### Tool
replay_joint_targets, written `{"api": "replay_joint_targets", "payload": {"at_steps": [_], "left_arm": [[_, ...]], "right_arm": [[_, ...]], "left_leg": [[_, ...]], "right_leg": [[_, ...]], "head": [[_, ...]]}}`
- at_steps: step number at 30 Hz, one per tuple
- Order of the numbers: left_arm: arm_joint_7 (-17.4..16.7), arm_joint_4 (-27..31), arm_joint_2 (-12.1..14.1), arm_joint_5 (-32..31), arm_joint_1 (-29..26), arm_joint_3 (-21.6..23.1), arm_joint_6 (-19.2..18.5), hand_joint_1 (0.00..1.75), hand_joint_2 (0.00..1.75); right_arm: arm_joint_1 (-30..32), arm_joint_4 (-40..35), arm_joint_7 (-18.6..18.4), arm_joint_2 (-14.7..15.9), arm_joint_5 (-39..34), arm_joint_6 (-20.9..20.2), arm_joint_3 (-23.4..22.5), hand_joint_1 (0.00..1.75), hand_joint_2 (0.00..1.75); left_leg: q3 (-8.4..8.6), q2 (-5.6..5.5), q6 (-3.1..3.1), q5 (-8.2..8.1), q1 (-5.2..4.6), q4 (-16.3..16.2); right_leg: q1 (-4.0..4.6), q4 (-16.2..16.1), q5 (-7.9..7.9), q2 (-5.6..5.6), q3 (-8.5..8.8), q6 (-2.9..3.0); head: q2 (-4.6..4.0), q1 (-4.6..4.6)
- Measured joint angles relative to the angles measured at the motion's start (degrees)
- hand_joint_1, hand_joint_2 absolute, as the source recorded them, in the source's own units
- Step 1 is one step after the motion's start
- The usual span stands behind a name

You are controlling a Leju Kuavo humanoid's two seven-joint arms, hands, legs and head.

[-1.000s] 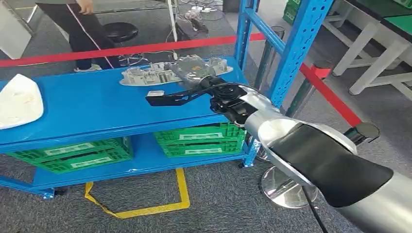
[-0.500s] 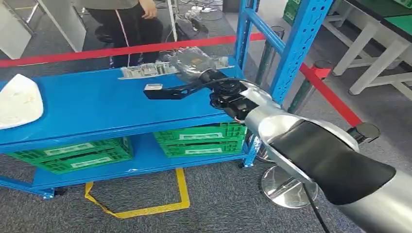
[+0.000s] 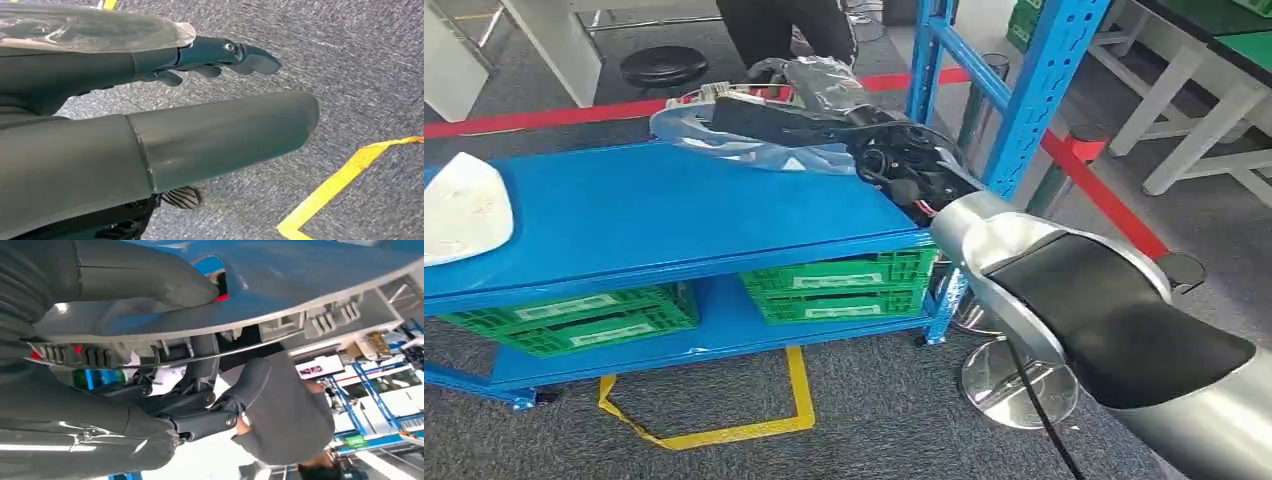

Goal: Take the parts from the cabinet and place them on the table.

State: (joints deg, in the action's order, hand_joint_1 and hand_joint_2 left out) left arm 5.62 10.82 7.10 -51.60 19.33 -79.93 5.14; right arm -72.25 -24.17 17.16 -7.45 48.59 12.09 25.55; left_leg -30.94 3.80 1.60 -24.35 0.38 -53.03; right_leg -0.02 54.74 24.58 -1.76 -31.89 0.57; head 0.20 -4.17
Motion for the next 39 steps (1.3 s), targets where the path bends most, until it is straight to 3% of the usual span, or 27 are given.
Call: {"api": "replay_joint_targets", "payload": {"at_steps": [9,16,22,28,29,35,39], "left_arm": [[0.02,0.00,0.00,-0.55,0.06,-0.28,0.53,0.00,0.00],[0.04,0.00,0.00,-1.05,0.06,-0.35,0.96,0.00,0.00],[0.02,0.00,0.00,-1.40,0.10,-0.41,1.03,0.00,0.00],[0.02,0.00,0.00,-1.79,0.20,-0.79,1.20,0.00,0.00],[0.06,0.00,0.00,-1.81,0.22,-0.85,1.20,0.00,1.75],[1.88,0.00,-0.15,-1.49,0.42,-1.33,-0.06,0.00,1.75],[2.10,0.00,-0.17,-1.77,0.53,-1.35,-0.13,0.00,1.75]], "right_arm": [[-1.65,-0.48,1.40,-0.26,-5.64,-0.72,-2.88,1.75,1.75],[-3.06,-1.07,2.75,-0.52,-18.72,-7.95,-4.30,1.75,1.75],[-3.69,-1.97,3.19,-1.24,-23.40,-12.34,-4.22,1.75,1.75],[-3.51,-4.00,2.64,-2.65,-32.62,-20.22,-3.58,1.75,1.75],[-3.47,-4.44,2.43,-2.86,-34.72,-21.18,-3.34,1.75,1.75],[-3.23,-6.10,1.51,-3.67,-44.87,-27.73,-2.45,1.75,1.75],[-2.55,-7.15,1.53,-3.76,-48.19,-29.18,-2.12,1.75,1.75]], "left_leg": [[-0.01,0.00,0.00,0.00,0.00,0.00],[-0.01,0.00,0.00,0.00,0.00,0.00],[-0.01,0.00,0.00,0.00,0.00,0.00],[-0.02,0.01,0.00,0.00,0.00,0.00],[-0.02,0.00,0.00,0.00,0.00,0.01],[-0.03,0.00,0.00,0.00,0.00,0.00],[-0.02,0.00,0.00,0.00,0.00,0.00]], "right_leg": [[0.00,0.00,0.00,0.01,-0.02,0.00],[0.00,0.00,0.00,0.01,-0.03,0.00],[0.00,0.00,0.00,0.02,-0.02,0.00],[0.01,0.00,0.01,0.02,-0.04,0.01],[0.01,0.00,0.01,0.01,-0.04,0.01],[0.01,0.00,0.02,0.01,-0.05,0.01],[0.01,0.00,0.01,0.00,-0.04,0.01]], "head": [[0.00,-0.02],[0.00,0.00],[0.00,-0.02],[0.00,-0.02],[0.00,-0.02],[0.00,-0.02],[0.00,-0.02]]}}
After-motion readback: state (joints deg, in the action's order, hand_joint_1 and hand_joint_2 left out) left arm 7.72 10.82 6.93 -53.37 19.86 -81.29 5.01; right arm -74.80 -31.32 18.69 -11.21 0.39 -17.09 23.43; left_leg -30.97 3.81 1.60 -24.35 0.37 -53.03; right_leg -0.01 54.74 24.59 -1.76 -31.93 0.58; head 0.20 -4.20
